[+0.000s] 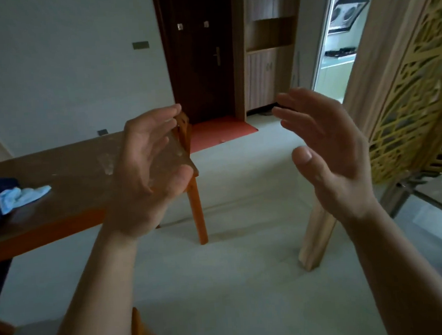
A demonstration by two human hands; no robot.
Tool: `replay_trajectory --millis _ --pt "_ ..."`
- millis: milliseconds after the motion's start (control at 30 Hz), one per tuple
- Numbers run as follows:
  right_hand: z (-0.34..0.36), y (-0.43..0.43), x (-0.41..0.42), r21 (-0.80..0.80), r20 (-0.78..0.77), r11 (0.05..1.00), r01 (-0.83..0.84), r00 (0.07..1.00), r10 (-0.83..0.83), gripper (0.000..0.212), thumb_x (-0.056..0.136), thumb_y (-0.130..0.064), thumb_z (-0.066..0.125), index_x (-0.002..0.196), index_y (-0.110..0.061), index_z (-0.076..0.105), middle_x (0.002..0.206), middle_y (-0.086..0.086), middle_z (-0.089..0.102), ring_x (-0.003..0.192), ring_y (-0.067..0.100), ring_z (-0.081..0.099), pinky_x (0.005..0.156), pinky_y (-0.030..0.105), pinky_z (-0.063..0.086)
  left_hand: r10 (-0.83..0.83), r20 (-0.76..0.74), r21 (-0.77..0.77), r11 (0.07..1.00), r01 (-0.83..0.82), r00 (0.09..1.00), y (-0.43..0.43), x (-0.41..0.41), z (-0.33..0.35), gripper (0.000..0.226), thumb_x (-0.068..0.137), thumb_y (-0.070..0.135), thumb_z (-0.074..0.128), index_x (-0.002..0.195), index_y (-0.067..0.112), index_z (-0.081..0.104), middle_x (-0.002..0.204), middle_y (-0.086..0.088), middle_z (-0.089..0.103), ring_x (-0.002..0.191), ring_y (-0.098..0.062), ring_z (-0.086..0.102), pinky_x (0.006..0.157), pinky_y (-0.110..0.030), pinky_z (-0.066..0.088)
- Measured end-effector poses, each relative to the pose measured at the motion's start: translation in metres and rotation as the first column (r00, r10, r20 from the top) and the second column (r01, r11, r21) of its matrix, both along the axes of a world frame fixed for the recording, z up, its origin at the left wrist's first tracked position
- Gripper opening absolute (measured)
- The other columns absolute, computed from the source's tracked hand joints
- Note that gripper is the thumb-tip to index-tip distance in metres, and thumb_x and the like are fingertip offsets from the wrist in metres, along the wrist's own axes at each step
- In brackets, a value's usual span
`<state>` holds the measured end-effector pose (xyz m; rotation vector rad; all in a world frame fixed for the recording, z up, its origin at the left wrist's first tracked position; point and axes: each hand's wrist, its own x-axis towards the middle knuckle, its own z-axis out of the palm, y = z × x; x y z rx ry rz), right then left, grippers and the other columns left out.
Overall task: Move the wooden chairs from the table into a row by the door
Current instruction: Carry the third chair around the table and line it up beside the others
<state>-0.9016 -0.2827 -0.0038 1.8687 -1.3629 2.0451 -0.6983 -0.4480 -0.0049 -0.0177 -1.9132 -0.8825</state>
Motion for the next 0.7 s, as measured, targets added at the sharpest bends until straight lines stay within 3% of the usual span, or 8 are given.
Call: replay_trajectory --millis 233,367,500,700 --pt "-0.026 -0.119 -0.092 0.025 -0.014 0.996 -0.085 0.996 0.085 0.058 0.099 -0.053 0.064 0.145 -0.021 0.049 0.149 0.015 0.056 0.136 0.034 0.061 0.109 0.043 0.05 0.058 0.011 -0.01 0.998 -0.058 0.998 -0.104 -0.084 -0.025 0.068 0.093 0.064 0.065 0.143 0.024 0.041 0.151 -0.014 0.049 0.145 -0.032 0.049 0.119 -0.051 0.039" --pt "-0.019 -0.194 -0.156 0.06 -0.056 0.996 -0.065 0.996 0.068 0.059 0.099 -0.053 0.065 0.145 -0.018 0.05 0.149 0.015 0.058 0.137 0.033 0.06 0.111 0.05 0.05 0.071 0.007 -0.002 0.997 -0.071 0.997 -0.188 -0.153 -0.032 0.058 0.092 0.04 0.068 0.144 0.03 0.045 0.151 -0.018 0.05 0.144 -0.034 0.05 0.117 -0.061 0.04" --pt "-0.005 -0.262 -0.232 0.036 -0.054 0.998 -0.047 0.997 0.049 0.058 0.099 -0.051 0.066 0.145 -0.019 0.051 0.149 0.013 0.058 0.138 0.033 0.059 0.112 0.053 0.049 0.053 -0.027 0.015 0.998 -0.053 0.998 -0.265 -0.233 -0.022 0.063 0.095 0.057 0.067 0.147 0.028 0.046 0.154 -0.016 0.051 0.143 -0.034 0.051 0.115 -0.058 0.042" --pt "-0.022 -0.346 -0.343 0.049 0.017 0.998 -0.031 0.999 0.03 0.059 0.099 -0.049 0.067 0.145 -0.016 0.053 0.149 0.008 0.059 0.137 0.033 0.06 0.112 0.05 0.049 -0.023 0.008 0.008 1.0 0.023 1.0 -0.357 -0.357 -0.029 0.063 0.095 0.055 0.069 0.147 0.029 0.045 0.153 -0.019 0.05 0.14 -0.039 0.052 0.112 -0.058 0.045"
